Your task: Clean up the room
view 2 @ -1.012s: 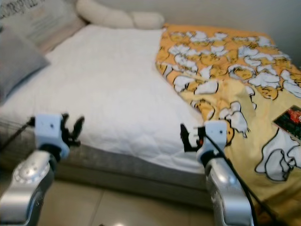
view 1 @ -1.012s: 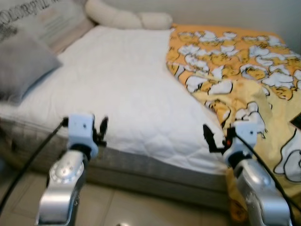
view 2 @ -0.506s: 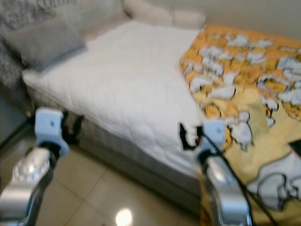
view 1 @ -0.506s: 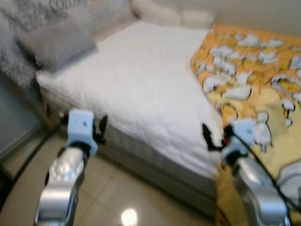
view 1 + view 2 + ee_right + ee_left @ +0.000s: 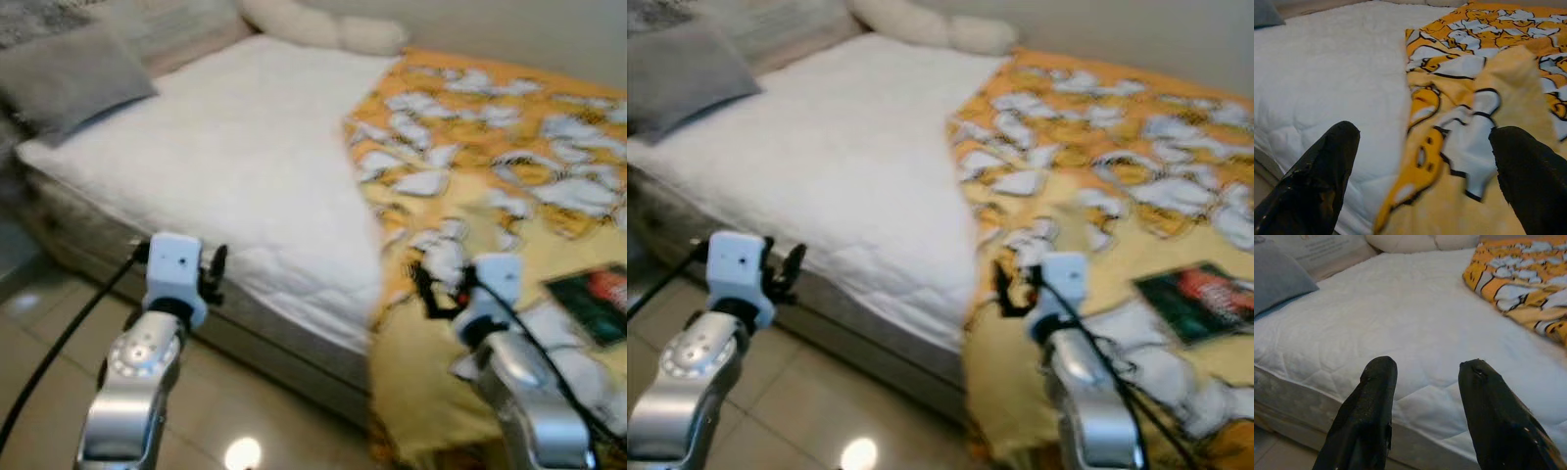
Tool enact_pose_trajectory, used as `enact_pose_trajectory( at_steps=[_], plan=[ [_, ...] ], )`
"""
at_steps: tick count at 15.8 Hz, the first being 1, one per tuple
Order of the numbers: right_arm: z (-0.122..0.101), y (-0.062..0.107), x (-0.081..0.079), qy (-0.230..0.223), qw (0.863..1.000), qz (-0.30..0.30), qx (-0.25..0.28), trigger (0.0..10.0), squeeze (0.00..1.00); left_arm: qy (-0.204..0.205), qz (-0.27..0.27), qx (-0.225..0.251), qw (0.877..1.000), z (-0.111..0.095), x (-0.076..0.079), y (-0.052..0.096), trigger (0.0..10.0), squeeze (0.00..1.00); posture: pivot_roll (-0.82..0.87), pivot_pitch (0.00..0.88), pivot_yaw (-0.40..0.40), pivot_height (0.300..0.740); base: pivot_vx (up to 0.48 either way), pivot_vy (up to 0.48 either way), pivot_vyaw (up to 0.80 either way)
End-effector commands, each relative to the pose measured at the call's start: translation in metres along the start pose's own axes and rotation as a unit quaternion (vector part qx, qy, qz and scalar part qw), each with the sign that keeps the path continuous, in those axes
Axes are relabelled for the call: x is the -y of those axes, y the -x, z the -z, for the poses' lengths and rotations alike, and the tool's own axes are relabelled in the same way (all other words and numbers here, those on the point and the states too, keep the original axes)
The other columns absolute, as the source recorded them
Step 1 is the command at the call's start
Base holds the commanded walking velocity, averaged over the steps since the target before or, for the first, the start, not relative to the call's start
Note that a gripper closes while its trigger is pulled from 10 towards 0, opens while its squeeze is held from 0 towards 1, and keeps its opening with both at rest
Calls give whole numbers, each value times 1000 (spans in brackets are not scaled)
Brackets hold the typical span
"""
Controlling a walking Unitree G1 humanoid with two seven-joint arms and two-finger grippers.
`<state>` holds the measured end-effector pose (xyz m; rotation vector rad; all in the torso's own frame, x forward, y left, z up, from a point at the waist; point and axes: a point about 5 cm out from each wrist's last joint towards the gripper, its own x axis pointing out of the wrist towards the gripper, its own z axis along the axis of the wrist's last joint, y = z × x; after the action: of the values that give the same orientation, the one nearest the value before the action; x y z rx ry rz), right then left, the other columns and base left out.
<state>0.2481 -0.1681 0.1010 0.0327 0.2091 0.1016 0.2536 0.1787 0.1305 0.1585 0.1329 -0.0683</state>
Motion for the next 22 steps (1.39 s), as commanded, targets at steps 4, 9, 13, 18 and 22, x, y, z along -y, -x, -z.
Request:
enact_pose_trajectory(
  at_steps=[4, 9, 13, 18, 22],
  plan=[
    [-6, -4, 3, 12, 1000, -1, 9, 10000, 0, -5, 0, 2, 1000, -2, 1, 0, 10000, 0, 40, 0, 19, 740, 0, -436, 0],
    [-3, -3, 0, 18, 1000, -12, 1, 10000, 0, -8, 2, 2, 1000, -3, 0, 0, 10000, 0, 36, 0, 25, 740, 0, -439, 480],
    [-1, -1, 0, 20, 1000, -18, -3, 10000, 0, -6, 2, -2, 1000, 0, 1, 3, 10000, 0, 28, 0, 25, 740, 0, -437, 800],
    [3, 2, -3, 8, 999, -45, -11, 10000, 0, -12, 1, -4, 1000, 1, -1, 4, 10000, 0, 29, 0, 24, 740, 0, -350, 91],
    [4, 2, 0, 0, 999, -42, -12, 10000, 0, -8, 5, -8, 1000, 3, 0, 6, 10000, 0, 28, 0, 25, 740, 0, 0, 0]
  ],
)
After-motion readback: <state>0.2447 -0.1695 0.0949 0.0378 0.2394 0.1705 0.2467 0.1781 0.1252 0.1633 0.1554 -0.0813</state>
